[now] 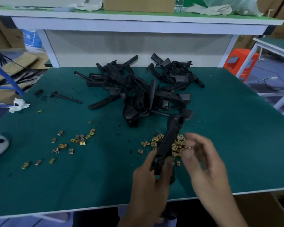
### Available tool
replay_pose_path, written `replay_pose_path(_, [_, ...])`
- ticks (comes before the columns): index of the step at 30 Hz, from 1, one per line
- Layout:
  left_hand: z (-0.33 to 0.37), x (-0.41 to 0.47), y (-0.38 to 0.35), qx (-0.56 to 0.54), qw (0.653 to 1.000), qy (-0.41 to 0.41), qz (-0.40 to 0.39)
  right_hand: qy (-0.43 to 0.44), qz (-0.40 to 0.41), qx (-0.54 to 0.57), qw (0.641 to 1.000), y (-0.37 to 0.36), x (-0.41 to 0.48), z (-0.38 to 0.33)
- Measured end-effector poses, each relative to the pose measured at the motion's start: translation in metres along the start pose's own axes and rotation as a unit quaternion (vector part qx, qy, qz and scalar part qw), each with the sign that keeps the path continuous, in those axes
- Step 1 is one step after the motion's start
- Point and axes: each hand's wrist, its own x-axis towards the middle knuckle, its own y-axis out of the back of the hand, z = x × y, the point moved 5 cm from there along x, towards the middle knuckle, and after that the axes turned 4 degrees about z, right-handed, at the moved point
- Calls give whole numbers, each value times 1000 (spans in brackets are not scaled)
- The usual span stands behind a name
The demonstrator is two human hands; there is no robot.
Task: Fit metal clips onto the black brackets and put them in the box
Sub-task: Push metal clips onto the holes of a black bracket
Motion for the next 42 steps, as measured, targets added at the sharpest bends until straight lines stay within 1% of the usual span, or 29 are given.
replay_pose_path(1, [2, -4, -6, -14, 1000, 21, -13, -18, 2, -21, 1000, 6, -7, 14])
replay_pose_path(3, [3, -7, -19, -15, 998, 40, -56, -92, -40, 46, 994, 2, -22, 43])
replay_pose_path(4, [2, -6, -24, 11, 996, 27, -80, -135, -55, 93, 985, -3, -29, 54])
replay_pose_path(5, [4, -4, -27, 47, 993, 1, -104, -171, -44, 137, 975, -6, -32, 62])
replay_pose_path(6, [1, 0, -28, 88, 988, -31, -122, -189, -16, 155, 970, -5, -32, 68])
replay_pose_path(7, [-6, 4, -24, 128, 983, -61, -118, -193, 16, 157, 968, -2, -31, 72])
replay_pose_path(9, [-27, 21, -6, 220, 970, -87, -51, -184, 83, 131, 971, 6, -20, 80])
replay_pose_path(11, [-49, 38, 15, 307, 948, -83, 9, -163, 118, 109, 973, 9, -7, 86])
replay_pose_path(12, [-59, 45, 22, 337, 939, -73, 11, -151, 122, 97, 976, 8, -2, 87])
replay_pose_path(14, [-75, 56, 27, 376, 924, -56, -22, -128, 121, 69, 982, 3, 7, 90])
replay_pose_path(16, [-82, 61, 27, 385, 920, -54, -42, -110, 103, 34, 988, -4, 11, 95])
replay_pose_path(19, [-80, 63, 30, 342, 938, -60, -21, -77, 86, -48, 992, -9, 9, 103])
replay_pose_path(21, [-80, 61, 35, 286, 957, -45, 5, -54, 88, -88, 991, -8, 7, 105])
replay_pose_path(23, [-84, 60, 41, 186, 982, 10, 23, -37, 92, -113, 989, -8, 6, 105])
replay_pose_path(26, [-86, 63, 48, 52, 996, 51, 47, -29, 89, -124, 988, -9, 7, 104])
replay_pose_path(28, [-88, 65, 50, -26, 996, 74, 49, -24, 91, -126, 988, -9, 9, 103])
replay_pose_path(30, [-91, 64, 48, -85, 991, 95, 32, -24, 87, -122, 988, -10, 9, 103])
replay_pose_path(32, [-93, 62, 47, -128, 986, 107, 23, -19, 78, -120, 990, -11, 9, 102])
replay_pose_path(36, [-94, 59, 52, -213, 966, 141, 34, -4, 65, -120, 991, -13, 9, 99])
replay_pose_path(38, [-94, 59, 52, -234, 960, 150, 24, 3, 61, -128, 990, -14, 9, 99])
replay_pose_path(42, [-91, 58, 51, -230, 962, 145, 7, -7, 60, -135, 989, -15, 8, 105])
